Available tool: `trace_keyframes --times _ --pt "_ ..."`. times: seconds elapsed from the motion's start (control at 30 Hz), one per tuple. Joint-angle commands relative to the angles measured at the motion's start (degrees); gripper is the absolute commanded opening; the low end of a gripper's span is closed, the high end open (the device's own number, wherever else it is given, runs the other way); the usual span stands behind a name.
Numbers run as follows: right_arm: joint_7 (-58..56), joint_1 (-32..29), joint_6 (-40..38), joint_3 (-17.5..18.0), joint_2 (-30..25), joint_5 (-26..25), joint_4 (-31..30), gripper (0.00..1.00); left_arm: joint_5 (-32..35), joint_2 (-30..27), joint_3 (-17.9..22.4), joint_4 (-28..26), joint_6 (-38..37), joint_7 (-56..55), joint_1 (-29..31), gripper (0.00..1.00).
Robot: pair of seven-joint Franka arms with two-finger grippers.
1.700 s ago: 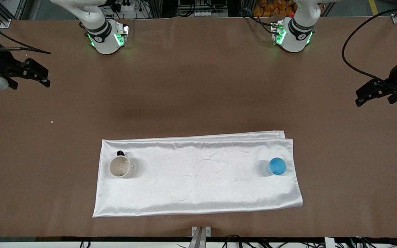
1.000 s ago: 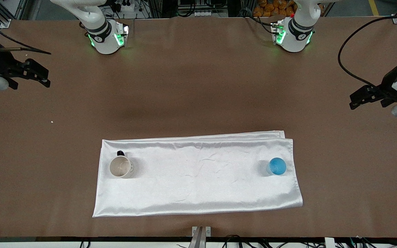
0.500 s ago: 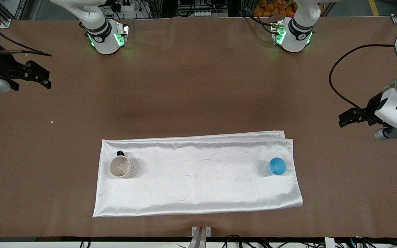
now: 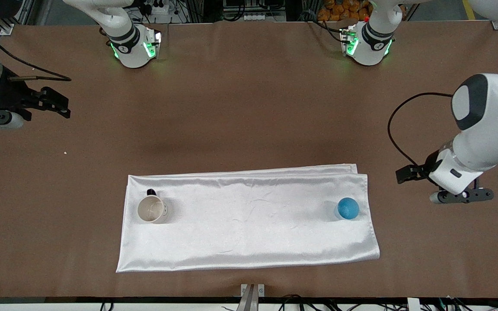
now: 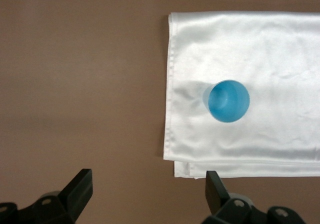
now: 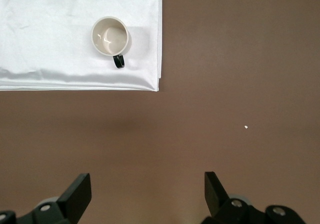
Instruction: Place blue cup into white mug on table
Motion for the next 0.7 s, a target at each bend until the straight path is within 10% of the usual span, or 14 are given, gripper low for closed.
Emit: trace_keyframes --times 0.0,0.37,0.67 --pt "0.92 0.37 1.49 -0.37 2.23 1.0 0.37 1.0 -0.99 3.03 0.22 0.56 3.14 -1.31 -1.21 1.0" --pt "0.92 2.38 7.9 -0.19 7.68 1.0 -1.21 1.0 -0.73 8.57 0.22 0.73 8.86 -1.58 -2.62 1.0" --pt "0.92 5.72 26.97 -0.19 8.12 0.91 -15.26 1.0 -0.29 11.91 0.31 0.91 12.28 -1.58 -3.06 1.0"
